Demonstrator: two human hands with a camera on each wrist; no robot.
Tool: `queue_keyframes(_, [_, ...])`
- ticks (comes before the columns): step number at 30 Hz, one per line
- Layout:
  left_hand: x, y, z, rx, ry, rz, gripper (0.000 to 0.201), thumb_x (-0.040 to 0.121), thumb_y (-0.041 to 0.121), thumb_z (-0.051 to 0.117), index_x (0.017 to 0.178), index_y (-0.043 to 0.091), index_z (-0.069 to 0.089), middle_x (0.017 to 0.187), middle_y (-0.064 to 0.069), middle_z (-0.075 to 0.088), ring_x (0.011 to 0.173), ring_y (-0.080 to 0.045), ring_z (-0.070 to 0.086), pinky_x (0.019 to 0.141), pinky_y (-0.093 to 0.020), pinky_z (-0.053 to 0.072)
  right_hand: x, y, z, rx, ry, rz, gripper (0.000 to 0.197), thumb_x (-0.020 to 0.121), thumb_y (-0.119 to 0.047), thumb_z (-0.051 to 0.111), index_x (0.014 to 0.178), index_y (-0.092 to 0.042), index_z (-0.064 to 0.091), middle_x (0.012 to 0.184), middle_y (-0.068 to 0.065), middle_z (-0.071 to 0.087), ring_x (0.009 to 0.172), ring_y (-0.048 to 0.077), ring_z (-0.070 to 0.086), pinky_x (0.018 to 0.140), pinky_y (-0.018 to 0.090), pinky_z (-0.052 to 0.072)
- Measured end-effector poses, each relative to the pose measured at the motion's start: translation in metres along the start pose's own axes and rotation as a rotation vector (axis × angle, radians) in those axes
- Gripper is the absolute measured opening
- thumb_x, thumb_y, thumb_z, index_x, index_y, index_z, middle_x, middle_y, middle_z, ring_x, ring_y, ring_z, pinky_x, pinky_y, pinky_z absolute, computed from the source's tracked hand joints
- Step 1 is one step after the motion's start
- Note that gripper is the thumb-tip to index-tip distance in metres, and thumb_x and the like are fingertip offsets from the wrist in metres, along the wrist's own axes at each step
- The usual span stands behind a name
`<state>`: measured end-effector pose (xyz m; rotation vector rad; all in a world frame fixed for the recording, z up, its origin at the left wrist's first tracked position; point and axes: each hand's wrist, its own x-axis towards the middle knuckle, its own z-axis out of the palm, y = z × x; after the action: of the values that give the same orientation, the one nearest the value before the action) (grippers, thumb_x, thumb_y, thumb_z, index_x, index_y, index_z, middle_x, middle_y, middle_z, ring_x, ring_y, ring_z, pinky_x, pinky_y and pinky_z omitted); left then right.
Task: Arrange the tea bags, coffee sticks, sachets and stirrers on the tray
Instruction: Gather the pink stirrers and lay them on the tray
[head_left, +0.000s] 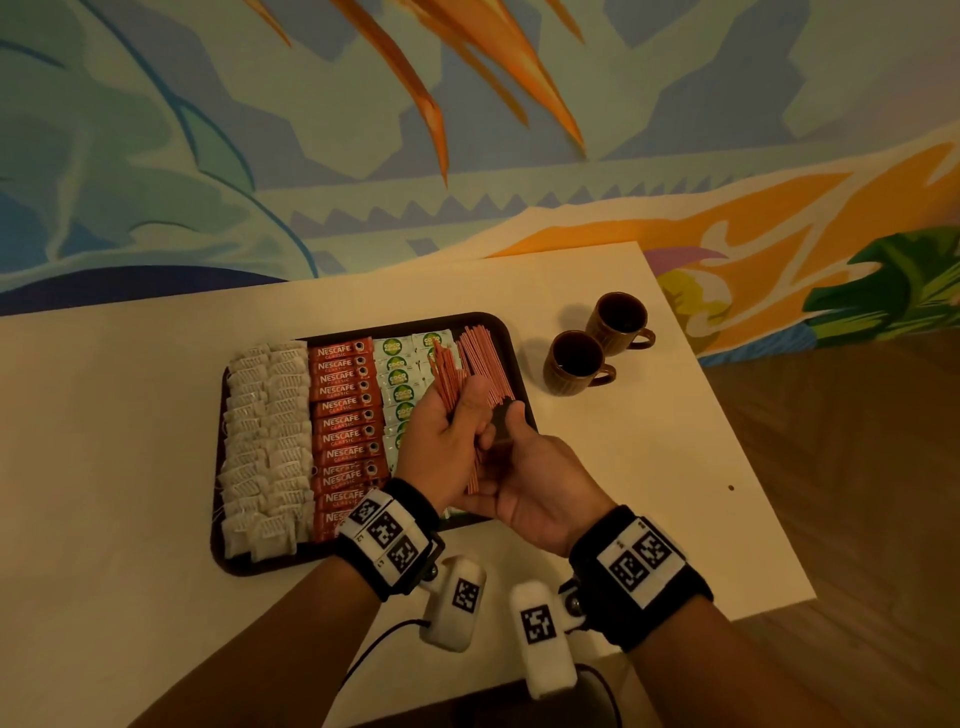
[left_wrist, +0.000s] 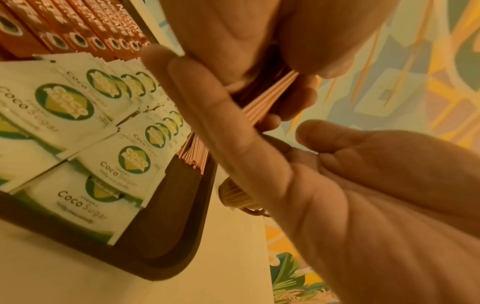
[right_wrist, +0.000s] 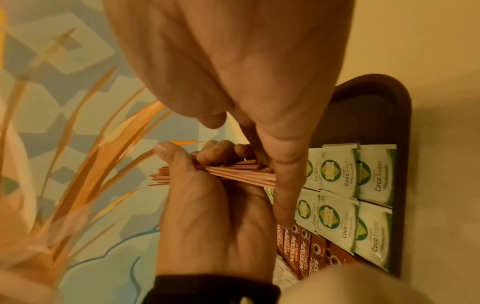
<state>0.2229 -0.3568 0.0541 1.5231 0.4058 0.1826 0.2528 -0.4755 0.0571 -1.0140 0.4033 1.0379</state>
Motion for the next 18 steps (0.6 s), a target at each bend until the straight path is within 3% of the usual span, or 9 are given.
queue_keyframes(4, [0.0002,-0.0034,-0.0040,-0.025,0.009,-0.029,0.033,0.101,0.050,0.052,0.081,0.024,0.056,0.063,0.002,0.052,0.060,-0.023,0.052,0.065,-0.044,0.048,0.0046,0.0026,-0.0016,0.027,0.011,0.069,0.064,0.102,-0.061,0.039,0.139,-0.012,0.056,0.125,0.029,0.067,0.112,0.045,0.069,0.096,0.062,0.055])
queue_keyframes(7, [-0.0035,-0.0013,-0.0035,0.002,-0.014,-0.032,0.038,0.104,0.045,0.050,0.080,0.017,0.057,0.065,-0.003,0.056,0.061,-0.023,0.057,0.065,-0.040,0.052,0.0065,0.0020,-0.0016,0.083,-0.010,0.059,0.066,0.103,-0.062,0.036,0.140,-0.010,0.055,0.120,0.027,0.070,0.108,0.040,0.072,0.087,0.054,0.059])
queue_keyframes(9, [-0.0045,-0.0037,-0.0040,0.074,-0.012,-0.034,0.042,0.105,0.043,0.049,0.079,0.012,0.061,0.069,-0.004,0.064,0.068,-0.022,0.067,0.075,-0.040,0.058,0.0057,0.0009,-0.0004,0.090,-0.016,0.017,0.061,0.105,-0.058,0.035,0.141,-0.015,0.057,0.123,0.021,0.071,0.108,0.036,0.073,0.084,0.051,0.060])
queue_keyframes(12, [-0.0032,-0.0103,-0.0059,0.122,-0.018,-0.072,0.039,0.105,0.046,0.048,0.085,0.017,0.067,0.083,-0.003,0.073,0.085,-0.021,0.072,0.090,-0.049,0.057,0.0031,0.0006,0.0010,0.089,-0.008,-0.023,0.055,0.106,-0.055,0.036,0.137,-0.018,0.061,0.125,0.017,0.072,0.109,0.032,0.073,0.083,0.046,0.061])
queue_keyframes(15, [-0.0037,-0.0084,-0.0053,0.108,-0.008,-0.098,0.041,0.106,0.044,0.045,0.083,0.017,0.065,0.077,-0.002,0.070,0.082,-0.025,0.070,0.089,-0.049,0.056,0.0039,0.0016,0.0007,0.077,0.047,-0.008,0.053,0.105,-0.054,0.041,0.131,-0.014,0.065,0.117,0.018,0.074,0.102,0.033,0.074,0.081,0.045,0.061])
queue_keyframes(18, [-0.0059,-0.0095,-0.0049,0.109,-0.008,-0.079,0.044,0.107,0.045,0.043,0.084,0.013,0.065,0.077,-0.006,0.069,0.081,-0.025,0.069,0.084,-0.042,0.056,0.0076,0.0021,-0.0004,0.077,0.086,0.011,0.051,0.105,-0.053,0.045,0.129,-0.014,0.067,0.124,0.022,0.069,0.110,0.038,0.070,0.082,0.047,0.060])
